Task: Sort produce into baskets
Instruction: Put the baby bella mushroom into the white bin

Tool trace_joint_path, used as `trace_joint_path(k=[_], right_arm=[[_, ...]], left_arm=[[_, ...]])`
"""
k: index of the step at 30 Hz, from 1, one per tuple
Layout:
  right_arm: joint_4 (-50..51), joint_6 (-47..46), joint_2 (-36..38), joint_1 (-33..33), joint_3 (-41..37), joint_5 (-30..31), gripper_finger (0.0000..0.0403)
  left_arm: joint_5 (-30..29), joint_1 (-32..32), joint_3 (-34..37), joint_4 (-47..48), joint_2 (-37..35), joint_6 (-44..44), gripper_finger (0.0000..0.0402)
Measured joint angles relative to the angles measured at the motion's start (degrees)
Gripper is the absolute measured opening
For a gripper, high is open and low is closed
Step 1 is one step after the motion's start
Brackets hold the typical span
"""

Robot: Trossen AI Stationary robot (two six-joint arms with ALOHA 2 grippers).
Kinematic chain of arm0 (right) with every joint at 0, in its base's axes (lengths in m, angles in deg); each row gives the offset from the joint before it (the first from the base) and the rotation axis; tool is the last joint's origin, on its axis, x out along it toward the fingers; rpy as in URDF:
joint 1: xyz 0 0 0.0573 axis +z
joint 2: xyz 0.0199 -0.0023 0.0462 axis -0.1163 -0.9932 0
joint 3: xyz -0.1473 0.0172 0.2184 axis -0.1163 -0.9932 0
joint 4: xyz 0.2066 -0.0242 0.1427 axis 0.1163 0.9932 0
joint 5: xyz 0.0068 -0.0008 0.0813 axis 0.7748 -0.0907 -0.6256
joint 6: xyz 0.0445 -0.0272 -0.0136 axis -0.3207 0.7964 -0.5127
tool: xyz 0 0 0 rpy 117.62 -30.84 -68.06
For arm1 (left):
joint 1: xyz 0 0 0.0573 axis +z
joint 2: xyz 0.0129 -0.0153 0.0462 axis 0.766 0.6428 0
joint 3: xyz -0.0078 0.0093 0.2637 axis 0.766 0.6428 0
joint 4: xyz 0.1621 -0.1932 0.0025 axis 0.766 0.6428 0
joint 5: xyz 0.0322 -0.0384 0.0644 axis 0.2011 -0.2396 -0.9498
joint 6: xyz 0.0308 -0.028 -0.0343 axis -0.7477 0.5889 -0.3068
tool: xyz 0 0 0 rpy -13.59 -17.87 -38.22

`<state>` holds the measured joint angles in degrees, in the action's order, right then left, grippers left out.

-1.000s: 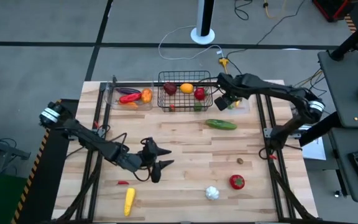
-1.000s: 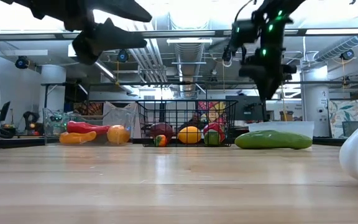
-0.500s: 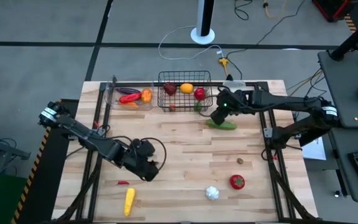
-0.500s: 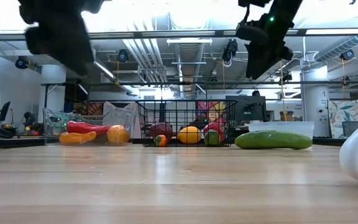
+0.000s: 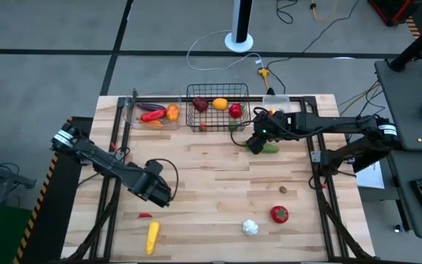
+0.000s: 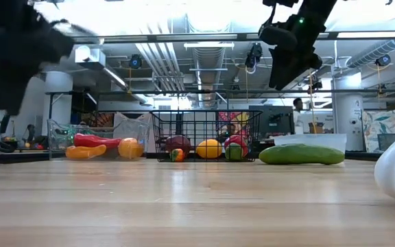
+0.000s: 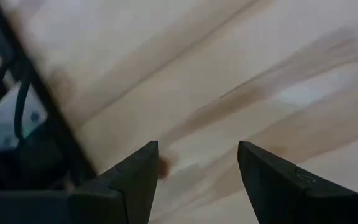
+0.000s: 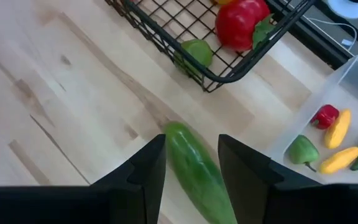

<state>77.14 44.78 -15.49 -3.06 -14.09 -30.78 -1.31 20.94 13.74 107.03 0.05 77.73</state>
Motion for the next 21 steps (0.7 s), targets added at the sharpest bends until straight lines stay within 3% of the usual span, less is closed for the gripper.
trace_joint_path(k=[7,21], right_arm=[[-0.87,-0.01,0.0,0.0,-0.04,-0.02,0.0141],[-1.39,-0.01,0.0,0.0,-0.58,-0.02,0.0142]], left_arm=[[8.08,0.0,8.19,-2.61,0.41,3.45,0.0201],[13.26,0.0,16.21,-9.89,0.3,3.87,0.0201]])
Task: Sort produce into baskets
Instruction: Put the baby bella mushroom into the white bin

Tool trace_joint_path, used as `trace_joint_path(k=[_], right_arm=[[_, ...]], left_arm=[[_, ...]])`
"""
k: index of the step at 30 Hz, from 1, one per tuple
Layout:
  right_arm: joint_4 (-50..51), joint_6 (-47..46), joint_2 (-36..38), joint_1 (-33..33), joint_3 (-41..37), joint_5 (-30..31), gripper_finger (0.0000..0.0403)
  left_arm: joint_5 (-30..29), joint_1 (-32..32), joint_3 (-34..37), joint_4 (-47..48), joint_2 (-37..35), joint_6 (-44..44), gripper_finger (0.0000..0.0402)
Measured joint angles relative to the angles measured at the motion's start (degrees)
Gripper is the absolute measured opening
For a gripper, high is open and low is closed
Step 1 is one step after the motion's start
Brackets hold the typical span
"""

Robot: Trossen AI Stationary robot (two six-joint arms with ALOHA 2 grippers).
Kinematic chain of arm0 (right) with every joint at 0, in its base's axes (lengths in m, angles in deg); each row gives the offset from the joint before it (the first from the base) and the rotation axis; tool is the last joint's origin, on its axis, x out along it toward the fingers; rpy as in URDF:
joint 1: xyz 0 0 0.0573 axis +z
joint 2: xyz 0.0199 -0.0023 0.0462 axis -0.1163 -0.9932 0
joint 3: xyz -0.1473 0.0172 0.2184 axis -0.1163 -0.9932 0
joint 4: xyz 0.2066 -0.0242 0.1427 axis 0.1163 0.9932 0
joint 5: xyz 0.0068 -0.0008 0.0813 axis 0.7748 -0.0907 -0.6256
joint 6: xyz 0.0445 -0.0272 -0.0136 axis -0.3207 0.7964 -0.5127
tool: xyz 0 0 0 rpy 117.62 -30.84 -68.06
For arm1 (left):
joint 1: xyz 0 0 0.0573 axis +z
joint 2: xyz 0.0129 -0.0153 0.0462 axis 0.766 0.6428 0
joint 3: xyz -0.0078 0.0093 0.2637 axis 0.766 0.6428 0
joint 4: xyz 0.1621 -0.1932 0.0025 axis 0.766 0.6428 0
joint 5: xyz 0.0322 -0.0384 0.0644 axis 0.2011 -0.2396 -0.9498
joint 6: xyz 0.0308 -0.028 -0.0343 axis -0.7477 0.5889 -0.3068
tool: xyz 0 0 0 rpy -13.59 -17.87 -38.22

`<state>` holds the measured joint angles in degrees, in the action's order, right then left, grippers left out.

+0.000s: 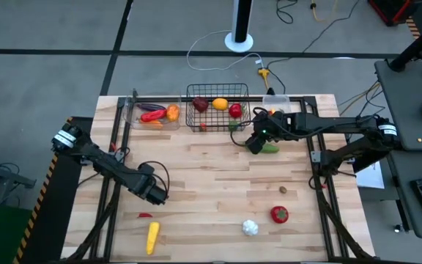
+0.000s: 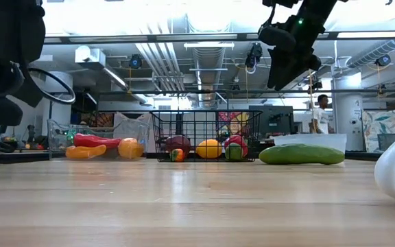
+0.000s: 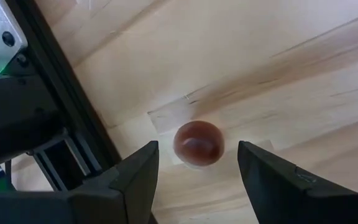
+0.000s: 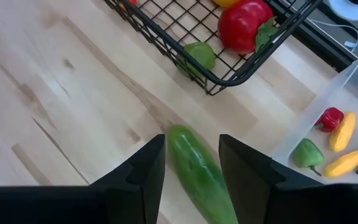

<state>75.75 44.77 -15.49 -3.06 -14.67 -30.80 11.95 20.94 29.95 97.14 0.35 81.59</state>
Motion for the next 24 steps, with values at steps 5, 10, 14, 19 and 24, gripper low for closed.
trace_joint_path(k=[5,10,14,19,24], right_arm=[[-0.85,0.0,-0.02,0.0,-0.07,0.0,0.0145],[-0.94,0.02,-0.02,0.0,-0.14,0.0,0.0146],[-0.95,0.02,-0.02,0.0,-0.14,0.0,0.0146],[-0.95,0.02,-0.02,0.0,-0.14,0.0,0.0146],[-0.97,0.02,-0.02,0.0,-0.14,0.0,0.0146]], left_arm=[[-0.04,0.0,0.17,-0.87,-0.02,-0.59,0.0201],[-0.19,0.0,1.11,-2.4,-0.02,-0.96,0.0201],[-0.19,0.0,2.59,-3.8,-0.02,-0.96,0.02],[-0.17,0.0,3.58,-5.34,-0.05,-0.96,0.0185],[-0.17,0.0,3.71,-5.73,-0.07,-0.96,0.0158]])
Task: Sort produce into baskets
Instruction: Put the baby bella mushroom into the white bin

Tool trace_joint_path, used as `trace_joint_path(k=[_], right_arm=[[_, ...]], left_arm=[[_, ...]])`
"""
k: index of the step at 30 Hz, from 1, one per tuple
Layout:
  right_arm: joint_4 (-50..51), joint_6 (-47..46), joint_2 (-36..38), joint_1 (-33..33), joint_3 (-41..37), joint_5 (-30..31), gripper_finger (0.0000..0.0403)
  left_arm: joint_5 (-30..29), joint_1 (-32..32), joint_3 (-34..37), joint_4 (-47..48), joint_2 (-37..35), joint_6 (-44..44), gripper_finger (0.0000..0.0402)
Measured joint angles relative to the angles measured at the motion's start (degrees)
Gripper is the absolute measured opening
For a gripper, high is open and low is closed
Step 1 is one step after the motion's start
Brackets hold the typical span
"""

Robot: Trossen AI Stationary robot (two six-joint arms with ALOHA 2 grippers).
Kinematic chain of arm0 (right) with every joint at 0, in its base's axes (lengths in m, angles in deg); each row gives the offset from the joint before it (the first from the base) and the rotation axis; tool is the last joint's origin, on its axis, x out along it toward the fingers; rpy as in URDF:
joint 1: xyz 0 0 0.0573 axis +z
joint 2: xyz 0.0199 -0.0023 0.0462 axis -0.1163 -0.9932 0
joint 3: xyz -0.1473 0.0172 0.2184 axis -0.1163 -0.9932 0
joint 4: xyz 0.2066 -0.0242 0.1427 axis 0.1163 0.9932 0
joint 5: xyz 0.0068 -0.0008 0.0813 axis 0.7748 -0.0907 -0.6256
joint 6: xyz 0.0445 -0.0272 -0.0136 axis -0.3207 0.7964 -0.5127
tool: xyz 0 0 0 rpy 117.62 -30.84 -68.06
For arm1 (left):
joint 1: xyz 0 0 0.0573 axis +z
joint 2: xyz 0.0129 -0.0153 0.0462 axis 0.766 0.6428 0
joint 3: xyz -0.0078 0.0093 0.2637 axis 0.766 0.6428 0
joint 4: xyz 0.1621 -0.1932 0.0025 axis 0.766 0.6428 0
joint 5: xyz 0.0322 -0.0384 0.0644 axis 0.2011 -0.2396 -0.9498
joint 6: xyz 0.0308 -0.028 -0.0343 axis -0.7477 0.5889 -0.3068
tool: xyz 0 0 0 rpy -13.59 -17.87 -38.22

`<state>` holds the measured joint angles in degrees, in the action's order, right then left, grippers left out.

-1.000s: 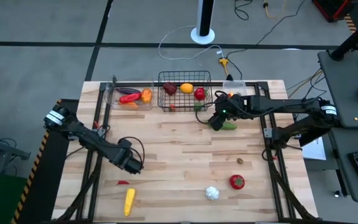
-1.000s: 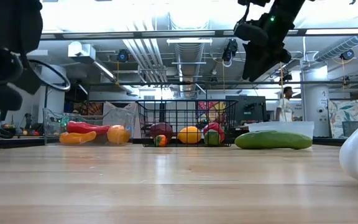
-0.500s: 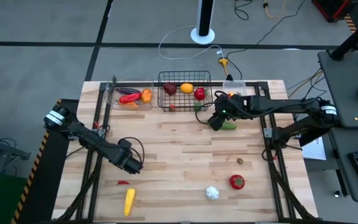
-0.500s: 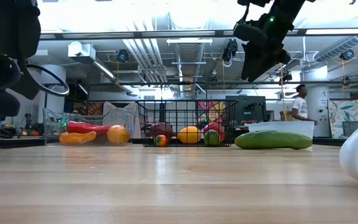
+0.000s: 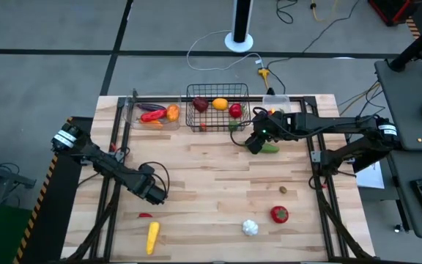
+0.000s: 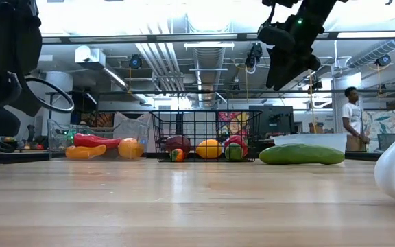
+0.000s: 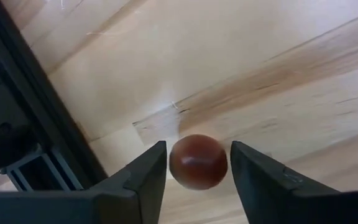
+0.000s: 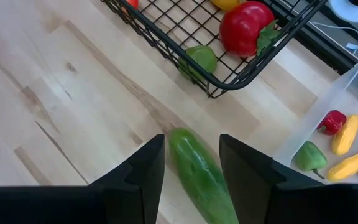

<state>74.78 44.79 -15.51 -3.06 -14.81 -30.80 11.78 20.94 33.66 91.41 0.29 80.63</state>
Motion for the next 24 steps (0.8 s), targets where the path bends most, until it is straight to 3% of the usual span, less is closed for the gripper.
trace_joint_path(k=[8,15,19,24], right_arm=[[0.01,0.03,0.0,0.0,-0.02,0.0,0.0146],[-3.42,3.4,0.0,2.76,-2.2,-0.11,0.0146],[-11.7,6.16,0.0,6.53,-6.44,-0.5,0.0146],[-24.08,9.94,-0.02,11.2,-12.48,-0.51,0.0146]], left_arm=[[-0.44,-0.12,-0.03,-0.3,0.0,-0.15,0.0111],[-9.3,-1.03,-5.31,-1.74,-0.23,-4.73,0.0101],[-18.55,-1.16,-11.56,-5.14,-0.28,-13.16,0.01],[-28.43,-1.16,-19.53,-15.21,-0.33,-31.97,0.0099]])
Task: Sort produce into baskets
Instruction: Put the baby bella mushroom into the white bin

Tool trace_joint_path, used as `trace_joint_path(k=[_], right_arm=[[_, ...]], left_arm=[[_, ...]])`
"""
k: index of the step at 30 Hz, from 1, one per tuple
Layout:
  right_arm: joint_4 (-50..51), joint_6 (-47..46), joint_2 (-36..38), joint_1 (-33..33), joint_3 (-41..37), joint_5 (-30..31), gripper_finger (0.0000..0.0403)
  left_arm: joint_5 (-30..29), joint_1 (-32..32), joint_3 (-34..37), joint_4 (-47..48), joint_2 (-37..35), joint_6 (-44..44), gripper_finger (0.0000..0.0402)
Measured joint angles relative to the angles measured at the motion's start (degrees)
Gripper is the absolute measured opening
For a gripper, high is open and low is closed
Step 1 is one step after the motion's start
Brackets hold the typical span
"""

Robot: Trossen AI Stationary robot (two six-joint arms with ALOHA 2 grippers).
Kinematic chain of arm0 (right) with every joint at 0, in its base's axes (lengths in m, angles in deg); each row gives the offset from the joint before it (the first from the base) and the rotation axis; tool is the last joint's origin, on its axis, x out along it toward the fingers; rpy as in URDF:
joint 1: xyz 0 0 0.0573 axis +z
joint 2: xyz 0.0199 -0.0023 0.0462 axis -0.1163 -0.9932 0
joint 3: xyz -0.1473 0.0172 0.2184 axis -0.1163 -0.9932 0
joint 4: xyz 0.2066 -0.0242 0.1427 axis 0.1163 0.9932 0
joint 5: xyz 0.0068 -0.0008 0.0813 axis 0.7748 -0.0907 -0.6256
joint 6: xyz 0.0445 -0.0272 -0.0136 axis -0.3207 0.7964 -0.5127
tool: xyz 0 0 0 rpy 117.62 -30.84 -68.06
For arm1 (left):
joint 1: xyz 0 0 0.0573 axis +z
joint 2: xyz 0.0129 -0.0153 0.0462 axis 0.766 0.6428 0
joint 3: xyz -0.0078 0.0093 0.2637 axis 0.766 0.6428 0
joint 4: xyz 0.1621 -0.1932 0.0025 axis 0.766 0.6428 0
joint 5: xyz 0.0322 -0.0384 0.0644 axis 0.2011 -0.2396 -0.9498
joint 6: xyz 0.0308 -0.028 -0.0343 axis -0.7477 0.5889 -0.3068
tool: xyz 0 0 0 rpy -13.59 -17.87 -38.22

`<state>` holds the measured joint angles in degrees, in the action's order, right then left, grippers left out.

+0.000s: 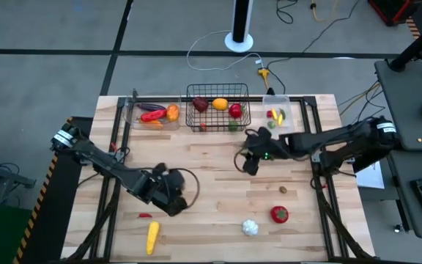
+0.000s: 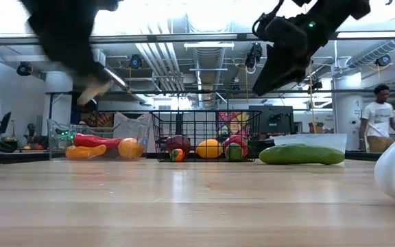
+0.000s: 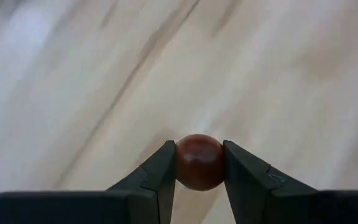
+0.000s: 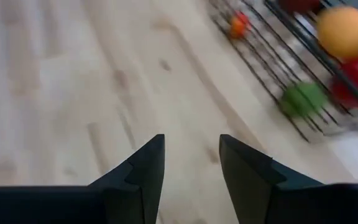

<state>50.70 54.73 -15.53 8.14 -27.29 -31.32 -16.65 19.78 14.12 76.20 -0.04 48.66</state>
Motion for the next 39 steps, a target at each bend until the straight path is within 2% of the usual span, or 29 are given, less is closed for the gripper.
trace_joint_path(k=[4,8,13,17,21,25,31,36,39], right_arm=[[-11.18,3.8,0.0,3.35,-4.45,-3.13,0.0146],[-17.18,7.0,-0.02,5.92,-5.99,-4.68,0.0146],[-21.42,10.43,-0.02,8.98,-6.12,-4.58,0.0146],[-25.29,12.72,-0.02,11.92,-6.23,-4.6,0.0146],[-28.0,13.82,-0.02,14.21,-6.25,-4.58,0.0146],[-29.84,14.05,-0.02,15.49,-6.25,-4.56,0.0147],[-33.98,13.8,-1.14,16.53,-6.25,-4.62,0.0175],[-38.93,13.93,-5.44,16.82,-5.86,-6.88,0.0211],[-41.89,14.14,-8.27,16.75,-5.03,-10.28,0.0225]], left_arm=[[-4.38,0.0,-4.36,-11.95,-0.02,-18.68,0.0099],[-5.49,0.0,-6.02,-23.92,-0.04,-34.07,0.0099],[-4.18,0.0,-5.02,-36.35,-0.04,-44.73,0.0099],[-3.48,0.04,-2.8,-43.53,-0.04,-48.68,0.0099],[2.06,0.48,0.99,-52.82,-0.04,-50.6,0.0099],[4.05,1.0,4.94,-61.71,-0.04,-50.67,0.0099],[6.46,2.24,10.85,-76.24,-0.04,-50.64,0.0099],[6.4,4.3,13.85,-79.56,0.07,-48.28,0.0098],[6.42,5.14,15.16,-79.71,0.07,-47.66,0.0098]])
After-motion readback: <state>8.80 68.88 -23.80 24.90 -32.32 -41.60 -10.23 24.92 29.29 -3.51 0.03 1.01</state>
